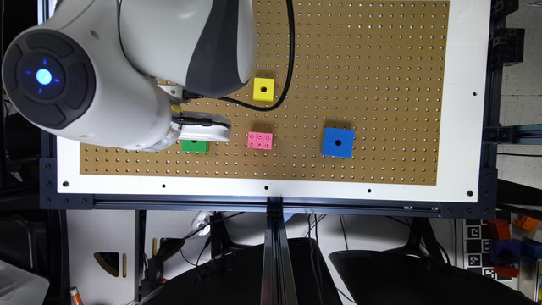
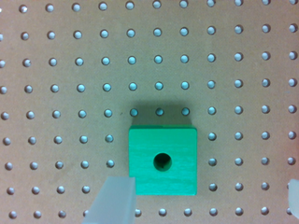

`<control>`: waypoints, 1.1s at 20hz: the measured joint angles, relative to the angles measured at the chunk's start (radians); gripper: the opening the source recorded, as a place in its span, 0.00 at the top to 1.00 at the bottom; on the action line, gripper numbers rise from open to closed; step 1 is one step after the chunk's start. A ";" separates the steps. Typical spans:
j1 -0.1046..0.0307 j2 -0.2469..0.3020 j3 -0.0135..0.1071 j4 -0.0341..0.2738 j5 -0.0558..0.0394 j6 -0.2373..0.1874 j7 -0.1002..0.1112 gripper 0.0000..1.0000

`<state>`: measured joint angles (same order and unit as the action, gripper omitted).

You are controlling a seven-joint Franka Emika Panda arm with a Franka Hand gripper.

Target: Pick up green block.

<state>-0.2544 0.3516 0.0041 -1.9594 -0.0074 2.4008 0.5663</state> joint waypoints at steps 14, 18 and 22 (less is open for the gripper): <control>-0.062 0.004 -0.002 0.015 -0.0014 0.000 -0.064 0.00; -0.063 0.024 0.000 0.020 -0.0014 0.003 -0.065 0.00; -0.062 0.093 0.001 0.057 -0.0014 0.018 -0.065 0.00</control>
<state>-0.3163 0.4443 0.0048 -1.9024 -0.0088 2.4188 0.5011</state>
